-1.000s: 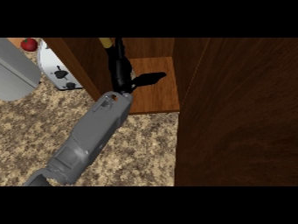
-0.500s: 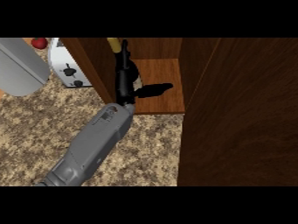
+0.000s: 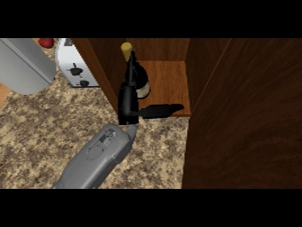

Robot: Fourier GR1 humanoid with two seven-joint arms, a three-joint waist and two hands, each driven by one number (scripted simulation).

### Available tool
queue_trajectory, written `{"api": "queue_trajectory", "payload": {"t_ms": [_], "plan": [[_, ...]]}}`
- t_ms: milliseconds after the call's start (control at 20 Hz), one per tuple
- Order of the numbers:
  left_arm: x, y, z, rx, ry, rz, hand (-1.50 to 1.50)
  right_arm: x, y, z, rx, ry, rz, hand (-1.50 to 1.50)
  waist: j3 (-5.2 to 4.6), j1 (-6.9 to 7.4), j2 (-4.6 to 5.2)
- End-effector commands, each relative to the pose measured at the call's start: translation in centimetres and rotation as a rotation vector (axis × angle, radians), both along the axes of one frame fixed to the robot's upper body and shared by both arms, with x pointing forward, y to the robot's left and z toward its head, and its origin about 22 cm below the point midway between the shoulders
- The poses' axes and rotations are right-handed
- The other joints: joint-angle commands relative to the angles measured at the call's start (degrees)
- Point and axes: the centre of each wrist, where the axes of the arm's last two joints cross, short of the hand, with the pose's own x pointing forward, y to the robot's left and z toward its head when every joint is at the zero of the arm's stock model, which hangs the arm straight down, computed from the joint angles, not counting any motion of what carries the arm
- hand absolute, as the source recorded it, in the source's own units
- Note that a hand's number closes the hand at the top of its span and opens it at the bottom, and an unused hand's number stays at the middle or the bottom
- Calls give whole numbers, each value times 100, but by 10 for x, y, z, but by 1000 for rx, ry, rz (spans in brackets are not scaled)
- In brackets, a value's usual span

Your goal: Pick up the wine, place it into the cabinet and close the cabinet

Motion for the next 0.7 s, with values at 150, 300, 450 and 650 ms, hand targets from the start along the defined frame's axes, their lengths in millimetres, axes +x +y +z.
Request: {"api": "queue_trajectory", "payload": {"t_ms": [150,300,450,650], "plan": [[-44,30,6,-52,-19,-40,-150,-13,-4,31,-66,-58,-37,-150,0,7,22],[-65,47,12,-35,-17,-104,-150,-14,-9,32,-89,-65,-42,-150,1,17,17],[-80,75,30,-21,-10,-91,-150,-26,-6,40,-93,-50,-50,-150,0,19,2],[-102,114,25,-29,-2,-88,-150,-22,-10,42,-101,-68,-44,-150,-3,15,24]]}}
